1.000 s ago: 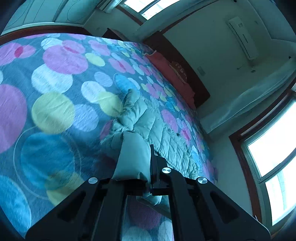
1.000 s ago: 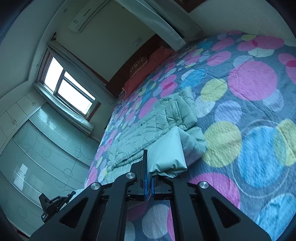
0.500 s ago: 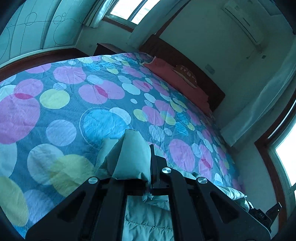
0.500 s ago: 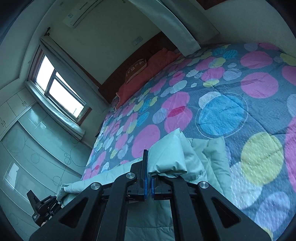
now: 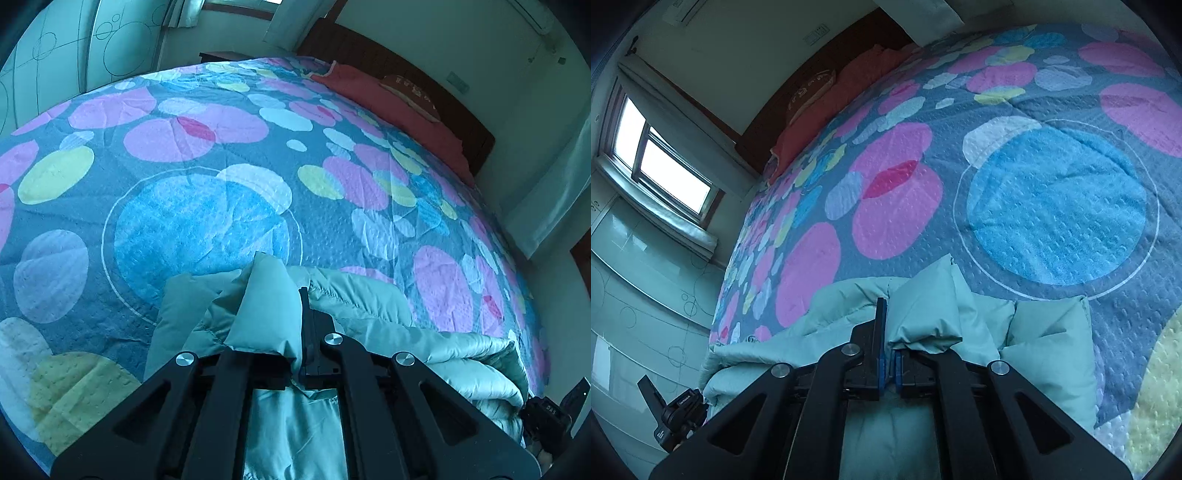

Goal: Fold large clothes
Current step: 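Lift the hem with both tools and fold it toward the collar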

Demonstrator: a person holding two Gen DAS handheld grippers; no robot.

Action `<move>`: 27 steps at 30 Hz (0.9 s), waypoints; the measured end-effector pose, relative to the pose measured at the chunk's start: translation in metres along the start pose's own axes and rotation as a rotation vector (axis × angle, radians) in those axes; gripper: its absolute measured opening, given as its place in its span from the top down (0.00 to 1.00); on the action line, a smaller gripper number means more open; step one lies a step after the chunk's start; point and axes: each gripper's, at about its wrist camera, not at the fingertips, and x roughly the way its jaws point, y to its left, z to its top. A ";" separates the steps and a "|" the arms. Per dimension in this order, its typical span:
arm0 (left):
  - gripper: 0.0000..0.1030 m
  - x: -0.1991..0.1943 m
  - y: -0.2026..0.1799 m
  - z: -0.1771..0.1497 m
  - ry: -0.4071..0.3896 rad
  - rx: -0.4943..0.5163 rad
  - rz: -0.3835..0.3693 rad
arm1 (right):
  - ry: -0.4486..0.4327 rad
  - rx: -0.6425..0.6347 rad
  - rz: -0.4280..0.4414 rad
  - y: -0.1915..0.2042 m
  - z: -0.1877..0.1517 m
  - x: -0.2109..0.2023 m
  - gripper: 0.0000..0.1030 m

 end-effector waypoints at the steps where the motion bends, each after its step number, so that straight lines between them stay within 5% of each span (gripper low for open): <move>1: 0.97 0.001 0.000 0.000 0.002 0.006 -0.008 | 0.003 -0.001 -0.001 -0.001 -0.001 0.000 0.95; 3: 0.91 -0.006 0.000 0.001 -0.013 0.028 -0.020 | 0.001 -0.011 0.011 0.001 0.000 -0.004 0.84; 6: 0.61 -0.027 -0.001 0.005 -0.062 0.040 -0.035 | -0.059 -0.035 0.013 0.006 0.000 -0.025 0.41; 7: 0.53 -0.036 0.000 0.007 -0.099 0.035 -0.027 | -0.097 -0.046 0.008 0.009 0.000 -0.033 0.36; 11: 0.52 -0.067 -0.004 0.008 -0.214 0.069 0.002 | -0.132 -0.124 0.007 0.025 -0.002 -0.049 0.36; 15: 0.53 -0.047 -0.023 0.007 -0.141 0.185 0.036 | -0.062 -0.225 -0.075 0.047 -0.009 -0.026 0.45; 27: 0.50 0.045 -0.044 -0.002 0.065 0.362 0.212 | 0.136 -0.479 -0.276 0.088 -0.029 0.075 0.45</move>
